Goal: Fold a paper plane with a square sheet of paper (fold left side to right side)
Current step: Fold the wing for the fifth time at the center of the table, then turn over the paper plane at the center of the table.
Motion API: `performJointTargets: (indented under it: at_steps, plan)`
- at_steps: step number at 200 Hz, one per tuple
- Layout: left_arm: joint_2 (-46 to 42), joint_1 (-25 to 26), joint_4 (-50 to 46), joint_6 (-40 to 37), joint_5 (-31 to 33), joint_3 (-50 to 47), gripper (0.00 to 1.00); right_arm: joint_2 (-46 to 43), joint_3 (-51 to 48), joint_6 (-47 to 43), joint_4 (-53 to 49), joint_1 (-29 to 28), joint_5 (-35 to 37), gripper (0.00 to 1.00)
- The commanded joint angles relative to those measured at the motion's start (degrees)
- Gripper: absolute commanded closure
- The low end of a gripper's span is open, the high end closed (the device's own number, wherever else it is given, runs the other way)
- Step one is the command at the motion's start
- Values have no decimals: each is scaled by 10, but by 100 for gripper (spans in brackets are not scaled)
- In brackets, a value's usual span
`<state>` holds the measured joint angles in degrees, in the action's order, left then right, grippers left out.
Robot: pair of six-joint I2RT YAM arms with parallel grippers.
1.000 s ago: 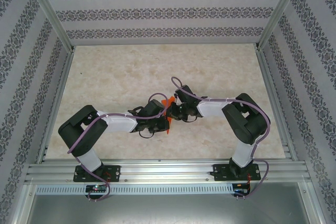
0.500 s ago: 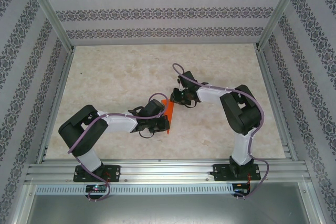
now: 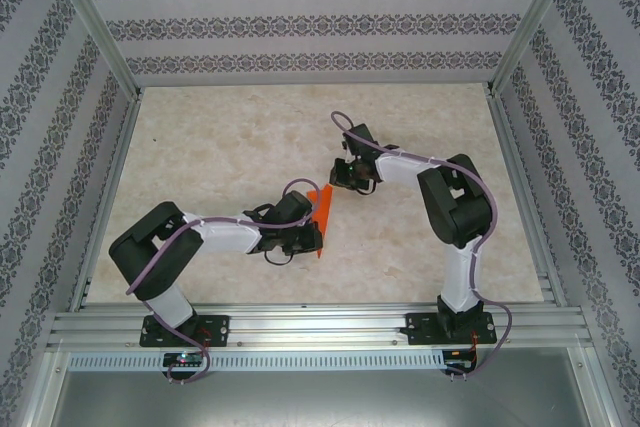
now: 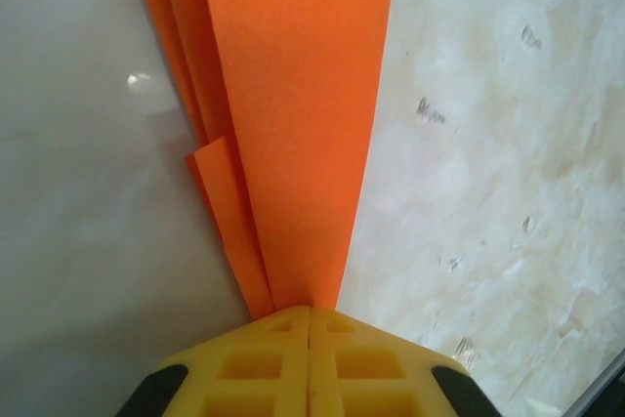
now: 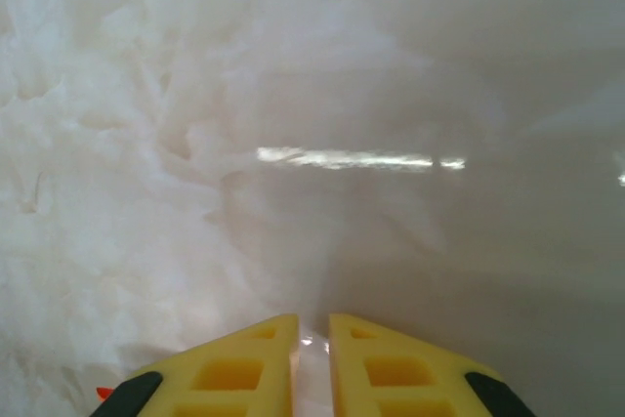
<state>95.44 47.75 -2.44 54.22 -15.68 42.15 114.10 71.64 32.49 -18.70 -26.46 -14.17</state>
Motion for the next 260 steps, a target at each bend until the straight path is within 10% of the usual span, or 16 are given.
performJointTargets:
  at_steps: [1,101,183,210,260]
  plan:
    - [-30,9,-107,-24,8,17,87,-71,2,-34,-36,6,50,79]
    - [-245,-148,-214,-62,35,44,63,-245,-89,27,-138,-87,157,60]
    - [-300,-235,-180,-50,26,-46,59,-165,-81,114,-160,-205,191,46]
    - [-310,-236,-183,-51,27,-55,59,-153,-89,118,-163,-205,194,54]
    - [-315,-237,-203,-60,37,-47,59,-200,-144,66,-87,-140,98,100]
